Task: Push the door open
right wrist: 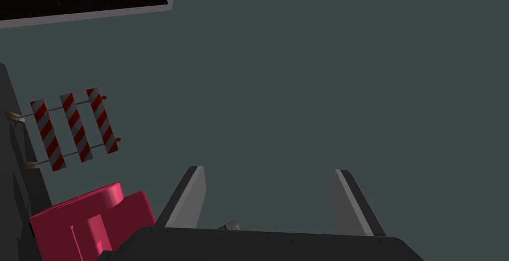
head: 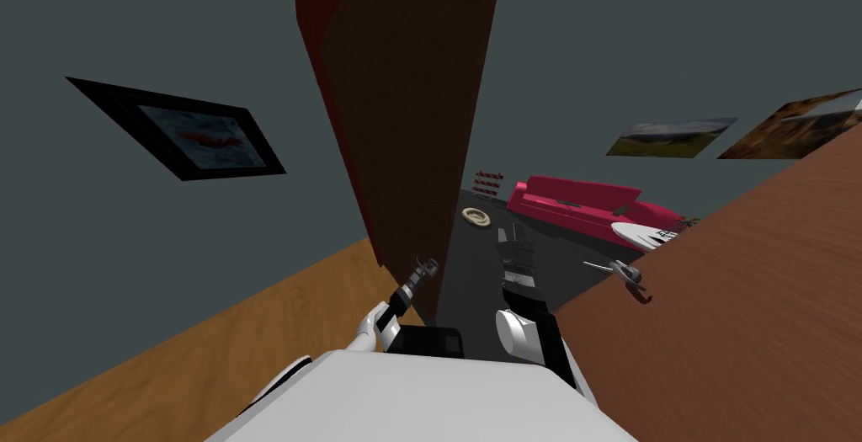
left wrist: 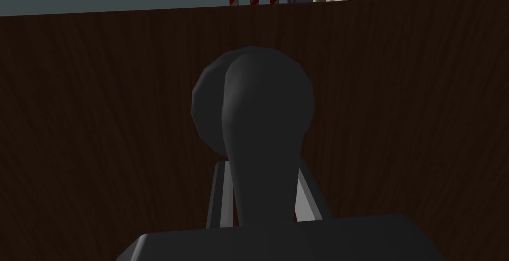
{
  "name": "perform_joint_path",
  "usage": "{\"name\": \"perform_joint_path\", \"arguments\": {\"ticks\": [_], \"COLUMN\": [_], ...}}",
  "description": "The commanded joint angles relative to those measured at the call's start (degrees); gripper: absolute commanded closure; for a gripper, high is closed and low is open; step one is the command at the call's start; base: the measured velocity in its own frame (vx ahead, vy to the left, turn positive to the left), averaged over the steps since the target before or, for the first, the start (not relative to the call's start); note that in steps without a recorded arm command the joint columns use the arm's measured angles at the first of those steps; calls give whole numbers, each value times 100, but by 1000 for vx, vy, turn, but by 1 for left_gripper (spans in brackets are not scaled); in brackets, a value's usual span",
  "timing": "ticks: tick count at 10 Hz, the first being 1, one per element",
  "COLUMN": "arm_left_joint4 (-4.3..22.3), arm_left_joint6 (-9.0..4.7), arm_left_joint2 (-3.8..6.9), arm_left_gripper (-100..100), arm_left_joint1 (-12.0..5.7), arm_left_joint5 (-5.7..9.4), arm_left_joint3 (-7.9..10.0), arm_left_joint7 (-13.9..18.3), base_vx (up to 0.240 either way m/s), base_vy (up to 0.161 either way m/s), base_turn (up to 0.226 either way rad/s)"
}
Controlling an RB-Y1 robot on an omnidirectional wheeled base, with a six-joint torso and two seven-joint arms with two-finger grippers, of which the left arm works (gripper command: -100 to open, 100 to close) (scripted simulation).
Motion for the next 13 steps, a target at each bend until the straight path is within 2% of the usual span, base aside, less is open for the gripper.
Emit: {"name": "perform_joint_path", "arguments": {"ticks": [1,2,5,7,8,13], "arm_left_joint4": [95,112,112,140,140,207], "arm_left_joint6": [-63,-58,-58,-50,-50,-29], "arm_left_joint2": [7,13,13,15,15,-16], "arm_left_gripper": [100,100,100,100,100,100], "arm_left_joint1": [-100,-103,-103,-107,-107,-117], "arm_left_joint5": [70,112,112,180,180,350], "arm_left_joint3": [157,254,254,411,411,801], "arm_left_joint7": [-66,-115,-115,-195,-195,-393], "base_vx": [136,146,46,68,69,117], "base_vy": [-161,-174,-46,-90,-71,-133], "base_turn": [39,43,2,53,36,49]}}
